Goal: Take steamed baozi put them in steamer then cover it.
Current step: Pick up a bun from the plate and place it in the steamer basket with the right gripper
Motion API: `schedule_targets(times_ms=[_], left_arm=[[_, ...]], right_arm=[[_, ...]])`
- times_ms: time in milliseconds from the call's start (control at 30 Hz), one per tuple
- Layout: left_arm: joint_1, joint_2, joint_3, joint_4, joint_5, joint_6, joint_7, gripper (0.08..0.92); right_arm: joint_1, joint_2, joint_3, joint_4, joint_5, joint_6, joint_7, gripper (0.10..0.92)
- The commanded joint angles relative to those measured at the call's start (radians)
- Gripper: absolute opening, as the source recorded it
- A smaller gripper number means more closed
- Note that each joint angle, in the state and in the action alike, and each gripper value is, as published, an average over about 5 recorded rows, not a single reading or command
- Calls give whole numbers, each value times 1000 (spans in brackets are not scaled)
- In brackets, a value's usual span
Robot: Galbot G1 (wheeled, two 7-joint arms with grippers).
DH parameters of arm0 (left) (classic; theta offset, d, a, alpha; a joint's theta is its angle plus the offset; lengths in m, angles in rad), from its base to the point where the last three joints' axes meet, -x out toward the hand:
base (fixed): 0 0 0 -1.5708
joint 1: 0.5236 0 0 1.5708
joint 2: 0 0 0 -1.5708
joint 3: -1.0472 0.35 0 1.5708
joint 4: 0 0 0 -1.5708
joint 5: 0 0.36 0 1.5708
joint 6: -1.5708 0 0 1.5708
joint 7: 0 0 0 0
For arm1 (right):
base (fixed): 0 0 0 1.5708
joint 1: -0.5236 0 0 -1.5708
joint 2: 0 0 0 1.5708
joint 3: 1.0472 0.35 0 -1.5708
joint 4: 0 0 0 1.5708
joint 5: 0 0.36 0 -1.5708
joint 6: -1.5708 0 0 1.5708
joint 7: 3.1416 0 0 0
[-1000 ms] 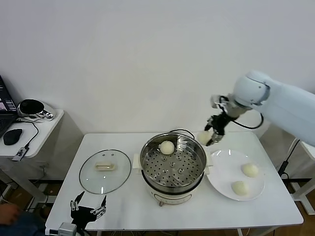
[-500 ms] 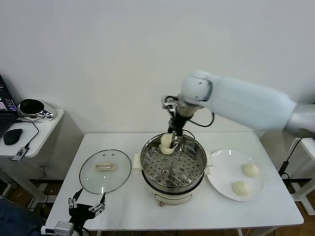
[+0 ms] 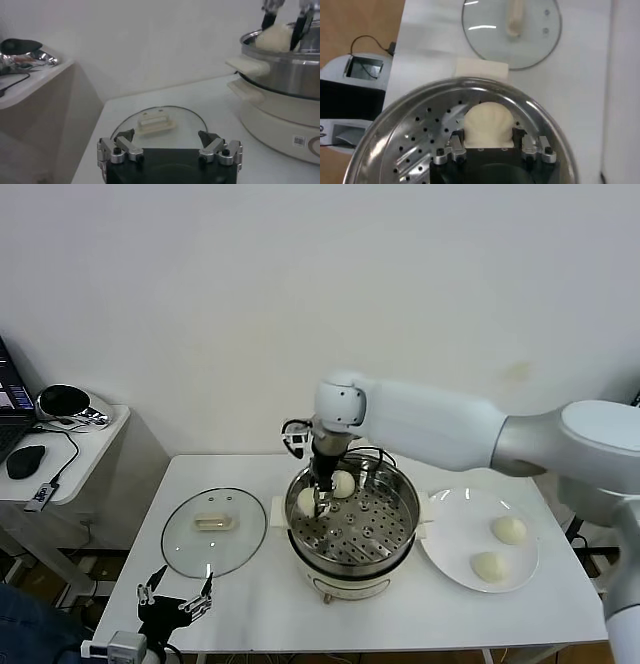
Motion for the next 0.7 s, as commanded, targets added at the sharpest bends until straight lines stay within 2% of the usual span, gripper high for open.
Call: schedule_targets(times_ms=[33,133,367,467,700], left_arm=[[-2,-1,0,0,-5,1,0,823],[-2,-2,1,1,-6,1,0,823],[1,-4,6,1,-5,1,-1,823],[2,-6,7,-1,-5,0,-1,823],[8,-11,11,-11,-2,1,-1,823]], right_arm=[[-44,44,-10,-27,-14,-9,8,585],[-39,40,-13,-22,-17,-9,10,597],[-19,6,0,11,-18,-12,11,772],[17,-37,4,50,-21,-7,-1,814],[134,-305,55,223,-105,64,-90,823]])
